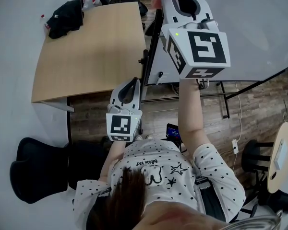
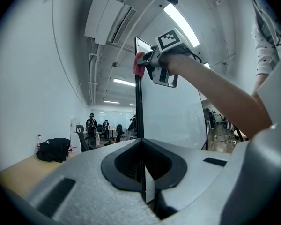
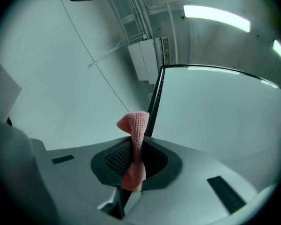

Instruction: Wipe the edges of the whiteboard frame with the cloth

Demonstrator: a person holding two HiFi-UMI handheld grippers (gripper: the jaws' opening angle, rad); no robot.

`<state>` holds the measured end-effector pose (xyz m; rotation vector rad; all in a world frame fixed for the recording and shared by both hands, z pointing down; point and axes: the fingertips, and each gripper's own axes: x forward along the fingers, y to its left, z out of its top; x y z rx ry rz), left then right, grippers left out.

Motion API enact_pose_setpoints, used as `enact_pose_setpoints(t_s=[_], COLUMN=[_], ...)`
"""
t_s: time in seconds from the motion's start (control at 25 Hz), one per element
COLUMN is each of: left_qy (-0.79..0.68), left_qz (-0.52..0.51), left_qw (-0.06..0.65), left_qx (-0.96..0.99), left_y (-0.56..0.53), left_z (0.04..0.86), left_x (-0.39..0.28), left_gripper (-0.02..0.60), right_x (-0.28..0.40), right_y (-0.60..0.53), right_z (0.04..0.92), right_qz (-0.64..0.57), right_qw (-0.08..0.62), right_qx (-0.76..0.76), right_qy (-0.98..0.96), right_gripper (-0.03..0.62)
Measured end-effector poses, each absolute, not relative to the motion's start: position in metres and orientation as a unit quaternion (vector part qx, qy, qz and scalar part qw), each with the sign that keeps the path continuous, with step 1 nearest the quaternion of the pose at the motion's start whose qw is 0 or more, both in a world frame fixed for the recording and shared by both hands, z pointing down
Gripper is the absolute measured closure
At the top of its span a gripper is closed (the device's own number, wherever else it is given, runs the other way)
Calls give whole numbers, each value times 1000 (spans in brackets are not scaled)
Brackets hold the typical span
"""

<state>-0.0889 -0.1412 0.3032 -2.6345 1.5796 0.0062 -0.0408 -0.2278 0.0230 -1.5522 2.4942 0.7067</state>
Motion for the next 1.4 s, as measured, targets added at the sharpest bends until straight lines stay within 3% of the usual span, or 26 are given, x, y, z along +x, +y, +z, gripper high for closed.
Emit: enact_pose_setpoints(t_s=[1.4], left_qy=[518], left_qz=[1], left_qw=[32], left_qx=[-855], left_y=[-138], left_z=[308], left_x=[-95], left_gripper=[566], right_x=[-42], right_y=[-233], right_z=[50], right_qz=[241], right_qw=[71], right_qx=[-514], right_qy=[820], right_gripper=[557])
